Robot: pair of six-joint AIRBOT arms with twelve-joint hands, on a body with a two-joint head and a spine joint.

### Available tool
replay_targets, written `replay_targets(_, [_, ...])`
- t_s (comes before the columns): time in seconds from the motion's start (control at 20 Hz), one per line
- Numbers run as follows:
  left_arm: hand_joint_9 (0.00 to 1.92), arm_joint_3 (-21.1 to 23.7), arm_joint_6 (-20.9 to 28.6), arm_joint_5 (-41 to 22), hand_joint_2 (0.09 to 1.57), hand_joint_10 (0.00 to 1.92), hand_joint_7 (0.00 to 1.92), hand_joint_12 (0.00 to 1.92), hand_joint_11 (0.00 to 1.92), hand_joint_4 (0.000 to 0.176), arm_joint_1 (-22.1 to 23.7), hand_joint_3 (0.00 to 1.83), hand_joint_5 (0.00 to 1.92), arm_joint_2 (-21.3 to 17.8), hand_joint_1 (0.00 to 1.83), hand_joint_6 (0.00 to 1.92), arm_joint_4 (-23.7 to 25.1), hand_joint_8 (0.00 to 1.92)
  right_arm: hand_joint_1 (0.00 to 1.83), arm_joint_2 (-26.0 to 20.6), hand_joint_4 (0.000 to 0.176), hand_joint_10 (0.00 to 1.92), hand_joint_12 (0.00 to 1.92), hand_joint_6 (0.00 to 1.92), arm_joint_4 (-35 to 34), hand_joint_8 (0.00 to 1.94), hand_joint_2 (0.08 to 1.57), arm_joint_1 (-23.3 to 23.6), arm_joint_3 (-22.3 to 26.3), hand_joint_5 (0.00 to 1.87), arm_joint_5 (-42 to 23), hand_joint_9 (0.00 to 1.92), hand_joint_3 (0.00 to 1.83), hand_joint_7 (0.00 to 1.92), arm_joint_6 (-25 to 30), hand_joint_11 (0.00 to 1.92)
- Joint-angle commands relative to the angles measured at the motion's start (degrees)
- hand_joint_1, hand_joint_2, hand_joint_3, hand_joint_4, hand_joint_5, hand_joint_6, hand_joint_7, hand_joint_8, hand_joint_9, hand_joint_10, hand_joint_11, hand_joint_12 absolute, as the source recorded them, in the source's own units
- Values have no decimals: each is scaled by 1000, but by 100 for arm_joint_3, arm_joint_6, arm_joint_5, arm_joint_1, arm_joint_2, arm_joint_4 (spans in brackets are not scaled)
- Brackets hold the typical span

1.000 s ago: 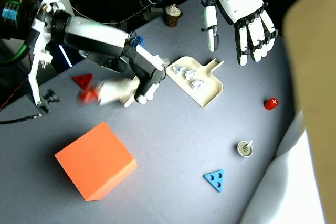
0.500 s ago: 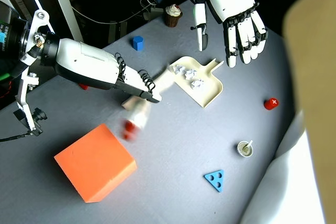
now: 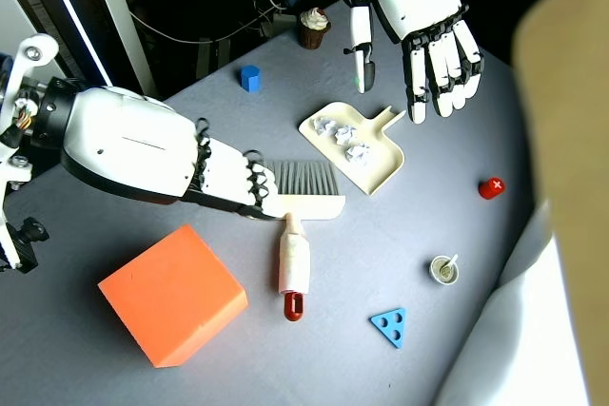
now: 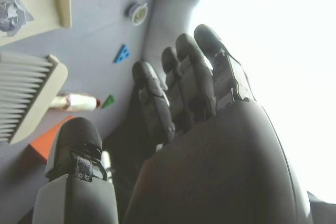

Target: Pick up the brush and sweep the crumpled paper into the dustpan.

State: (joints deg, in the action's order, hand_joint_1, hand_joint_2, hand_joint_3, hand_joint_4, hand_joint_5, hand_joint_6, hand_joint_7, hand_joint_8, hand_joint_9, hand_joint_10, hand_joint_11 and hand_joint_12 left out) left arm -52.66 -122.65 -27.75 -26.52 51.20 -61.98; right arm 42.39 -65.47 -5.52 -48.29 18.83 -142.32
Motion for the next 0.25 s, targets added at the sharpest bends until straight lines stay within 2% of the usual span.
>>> replay_targets(0.0, [300,16,-27,-359,1243,0,341,728,0,63,92,0,546,-4,400,1,228,0,0,-163,0,15,21,14,-290,16,855,114,-112,111,321,95,0,126,-20,53])
replay_targets(0.05, [318,15,-27,-359,1243,4,360,748,0,58,92,0,557,-4,408,3,221,3,0,-249,0,13,23,12,-399,14,857,145,-215,113,702,97,0,127,-22,59])
replay_targets(0.1, [322,14,-27,-361,1241,4,367,753,0,60,94,0,564,-6,410,4,216,5,0,-291,0,11,24,8,-504,9,861,161,-297,106,942,94,1,120,-42,62])
replay_targets(0.2, [316,15,-27,-373,1247,1,357,748,0,57,107,2,546,-15,403,0,205,0,0,-354,0,10,28,6,-779,9,868,173,-471,105,1033,99,3,125,-65,75])
